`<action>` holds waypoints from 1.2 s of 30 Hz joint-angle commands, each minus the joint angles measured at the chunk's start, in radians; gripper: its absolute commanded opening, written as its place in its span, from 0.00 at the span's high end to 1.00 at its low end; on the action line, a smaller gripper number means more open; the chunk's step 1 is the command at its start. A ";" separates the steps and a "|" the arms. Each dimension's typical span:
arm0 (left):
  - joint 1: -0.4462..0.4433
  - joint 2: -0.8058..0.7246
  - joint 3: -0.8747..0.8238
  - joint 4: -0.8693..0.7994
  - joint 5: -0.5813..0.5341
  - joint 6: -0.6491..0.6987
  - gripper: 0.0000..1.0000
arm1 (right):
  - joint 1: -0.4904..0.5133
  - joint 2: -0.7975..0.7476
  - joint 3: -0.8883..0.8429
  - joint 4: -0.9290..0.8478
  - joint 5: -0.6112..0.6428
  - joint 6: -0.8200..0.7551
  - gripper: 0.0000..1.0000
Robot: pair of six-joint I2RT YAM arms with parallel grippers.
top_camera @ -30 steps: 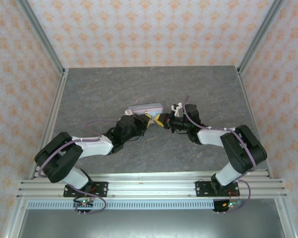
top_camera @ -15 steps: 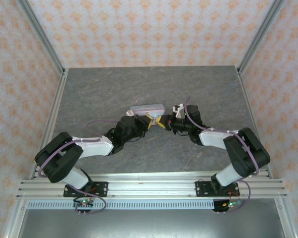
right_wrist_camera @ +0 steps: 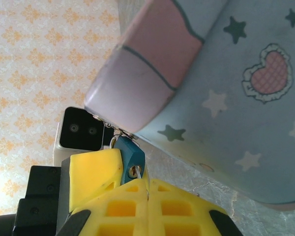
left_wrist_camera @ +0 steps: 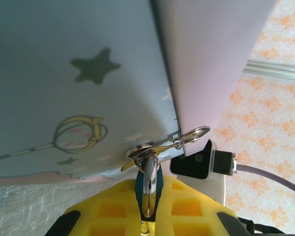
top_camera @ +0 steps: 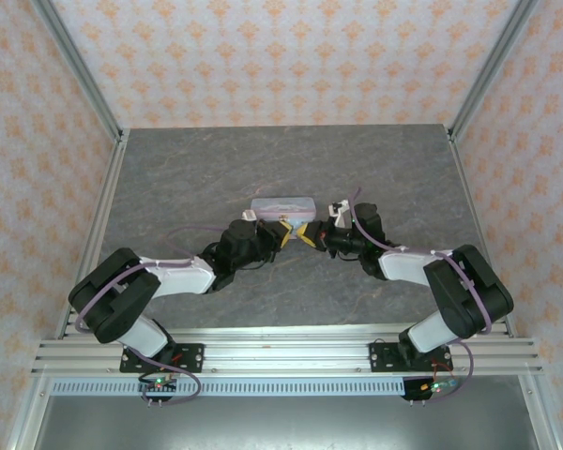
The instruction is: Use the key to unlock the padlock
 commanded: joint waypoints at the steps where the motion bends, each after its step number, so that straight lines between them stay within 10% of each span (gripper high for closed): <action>1: -0.011 0.013 0.023 0.099 0.128 0.050 1.00 | 0.005 -0.031 -0.013 0.057 -0.032 -0.033 1.00; 36: 0.041 0.021 0.013 0.168 0.148 0.041 1.00 | -0.005 -0.165 -0.118 0.085 0.071 0.017 1.00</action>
